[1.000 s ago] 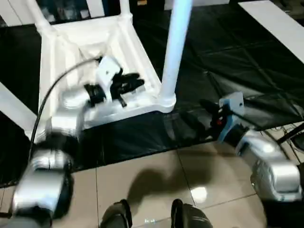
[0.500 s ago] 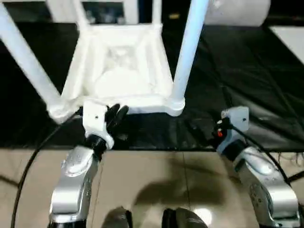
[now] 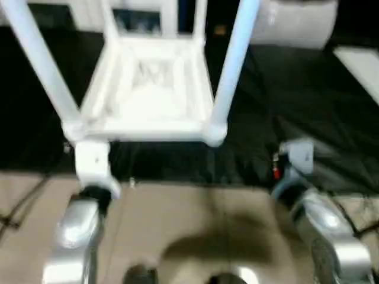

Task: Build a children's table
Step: Rotate leg to tighten

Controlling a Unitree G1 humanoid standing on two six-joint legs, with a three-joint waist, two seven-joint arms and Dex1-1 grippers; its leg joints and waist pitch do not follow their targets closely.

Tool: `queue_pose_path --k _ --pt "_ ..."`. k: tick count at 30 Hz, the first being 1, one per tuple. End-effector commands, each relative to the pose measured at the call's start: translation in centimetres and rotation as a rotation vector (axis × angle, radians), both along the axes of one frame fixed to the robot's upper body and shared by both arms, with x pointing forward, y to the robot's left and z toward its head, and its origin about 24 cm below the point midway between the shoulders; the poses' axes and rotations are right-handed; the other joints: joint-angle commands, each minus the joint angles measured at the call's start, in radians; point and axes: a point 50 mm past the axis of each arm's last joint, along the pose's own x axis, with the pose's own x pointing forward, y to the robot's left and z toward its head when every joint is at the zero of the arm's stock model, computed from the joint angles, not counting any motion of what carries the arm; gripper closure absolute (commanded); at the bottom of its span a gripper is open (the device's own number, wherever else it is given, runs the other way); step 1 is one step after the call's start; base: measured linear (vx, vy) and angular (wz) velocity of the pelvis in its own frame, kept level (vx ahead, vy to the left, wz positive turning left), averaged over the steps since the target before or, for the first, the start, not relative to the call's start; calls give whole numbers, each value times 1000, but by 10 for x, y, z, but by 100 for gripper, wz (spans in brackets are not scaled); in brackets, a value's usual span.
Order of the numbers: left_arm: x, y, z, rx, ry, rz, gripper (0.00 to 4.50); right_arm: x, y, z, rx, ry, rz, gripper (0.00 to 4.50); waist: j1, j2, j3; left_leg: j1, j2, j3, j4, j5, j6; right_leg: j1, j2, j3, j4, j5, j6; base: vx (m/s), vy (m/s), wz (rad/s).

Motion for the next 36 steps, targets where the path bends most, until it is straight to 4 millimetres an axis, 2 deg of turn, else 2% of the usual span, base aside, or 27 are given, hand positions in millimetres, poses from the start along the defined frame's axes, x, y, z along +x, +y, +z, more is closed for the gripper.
queue_pose_path --k 1,3,4,5,6,7,8,9,10,11,12,13,15,16,17,18,19,20,21,22,23,24,26,27,28,31,36 --pt "1 -2 7 5 -26 -9 346 0 1 4 -10 -18 9 0 15 -13 -44 -55 13 -25 -56 1 65 88 -148 145 -243 -666 -143 99 8 21" --pt "1 -3 7 6 -27 -10 346 0 1 4 -10 -17 10 0 7 5 -57 -29 24 -11 -122 65 76 96 -99 91 -238 -466 -189 113 25 20" --pt "0 -3 8 4 -26 -13 346 -1 1 3 -10 -15 17 0 -31 40 -66 40 86 -59 -216 23 121 45 -9 16 -177 -220 -150 128 72 14" --pt "0 -3 8 6 -25 -14 346 -1 1 3 -12 -18 16 0 -53 62 -83 110 133 -111 -232 -38 163 -13 7 0 -109 -169 -136 128 72 14" --pt "-1 -4 9 7 -24 -18 346 -1 1 3 -13 -21 15 0 -82 61 -112 185 185 -177 -227 -56 278 -86 -1 5 -15 -85 -64 162 54 3" --pt "-1 -4 9 7 -22 -19 346 -1 1 3 -14 -23 13 0 -83 55 -116 184 176 -173 -201 52 391 -135 -10 11 22 -22 30 182 28 3" --pt "-2 -4 9 8 -21 -19 346 -2 1 3 -14 -24 12 0 -94 47 -117 175 175 -166 -198 119 439 -156 -19 18 37 15 66 182 28 3" --pt "-2 -3 9 7 -20 -19 346 -2 2 3 -13 -24 12 0 -97 38 -115 153 154 -132 -200 199 497 -179 -26 26 41 71 99 145 -8 8" --pt "-2 -3 9 8 -17 -19 346 -2 2 2 -14 -24 13 0 -106 9 -116 115 106 -75 -200 157 466 -160 -39 44 -22 181 58 129 -71 4" --pt "-2 -3 8 9 -14 -20 346 -3 2 2 -15 -23 13 0 -103 -14 -108 78 54 -36 -192 71 411 -122 -54 66 -94 216 32 129 -71 4" --pt "-3 -4 8 10 -11 -22 346 -3 2 2 -15 -23 13 0 -66 -57 -82 0 -43 13 -135 -142 270 -35 -107 151 -218 -192 52 102 -93 5" --pt "-3 -4 8 11 -10 -24 346 -3 2 2 -16 -24 12 0 -56 -57 -107 -26 -44 -18 -34 -79 176 42 -185 213 -230 -468 -35 117 -81 -5" --pt "-2 -4 8 10 -10 -33 346 -3 2 2 -17 -24 10 0 -50 -48 -92 -63 -35 -40 -30 32 95 65 -165 186 -218 -401 -124 128 -75 -11" --pt "-2 -4 8 9 -10 -35 346 -3 2 2 -17 -25 10 0 -47 -26 -86 -64 -14 -43 -57 89 72 59 -157 157 -228 -320 -208 127 -27 -7" --pt "-2 -5 8 7 -9 -47 346 -3 1 2 -20 -28 9 0 -49 -22 -79 -58 -7 -39 -90 122 73 44 -134 131 -230 -292 -228 127 -27 -7" --pt "-2 -6 9 6 -14 -64 346 -3 1 3 -23 -31 8 0 -53 11 -83 -34 23 -33 -162 158 76 21 -89 81 -220 -230 -228 127 27 -5" --pt "-1 -8 9 11 -12 -100 346 -1 0 3 -25 -37 5 0 -81 34 -91 -26 72 -68 -209 101 106 2 -38 43 -170 -70 -178 164 63 -4" --pt "-1 -8 9 11 -12 -100 346 -1 0 3 -25 -37 5 0 -81 50 -110 26 94 -86 -197 128 129 -34 -24 39 -136 26 -166 164 63 -4" --pt "2 -10 9 20 -10 -154 346 0 0 4 -28 -45 5 0 -95 39 -130 44 106 -104 -177 283 196 -48 -44 46 -112 224 -164 157 78 -4" --pt "4 -11 10 22 -13 -179 327 1 0 4 -31 -48 7 0 -89 30 -146 44 90 -105 -141 643 240 -60 -56 63 -94 445 -145 91 73 -5" --pt "7 -12 11 13 -18 -228 327 2 0 4 -39 -46 8 0 -88 24 -150 35 81 -103 -131 786 236 -57 -65 75 -91 533 -134 91 73 -5" --pt "10 -15 11 9 -12 -297 327 3 0 4 -42 -48 19 0 -74 20 -145 21 52 -87 -131 838 198 -46 -67 82 -96 596 -116 62 56 0" --pt "15 -16 10 41 8 -362 327 5 1 5 -48 -58 45 0 -72 17 -142 1 41 -63 -147 653 149 -24 -77 84 -104 570 -133 0 0 0" --pt "20 -16 8 64 16 -386 327 5 2 7 -48 -66 82 0 -71 10 -135 -15 45 -53 -162 479 135 -11 -87 83 -112 527 -149 0 0 0" --pt "27 -16 6 86 37 -431 327 6 3 9 -17 -69 128 0 -70 18 -125 -16 56 -50 -175 303 129 -12 -95 83 -122 438 -181 -50 -7 -1" --pt "37 -17 5 107 73 -549 327 8 5 14 74 -61 166 0 -72 20 -110 -13 73 -50 -196 42 116 -15 -107 87 -142 206 -244 -67 -17 0" --pt "54 -16 1 226 164 -785 327 14 2 16 -5 -93 164 0 -70 19 -103 -8 70 -35 -211 -85 66 -30 -103 91 -166 4 -231 -74 -19 2"
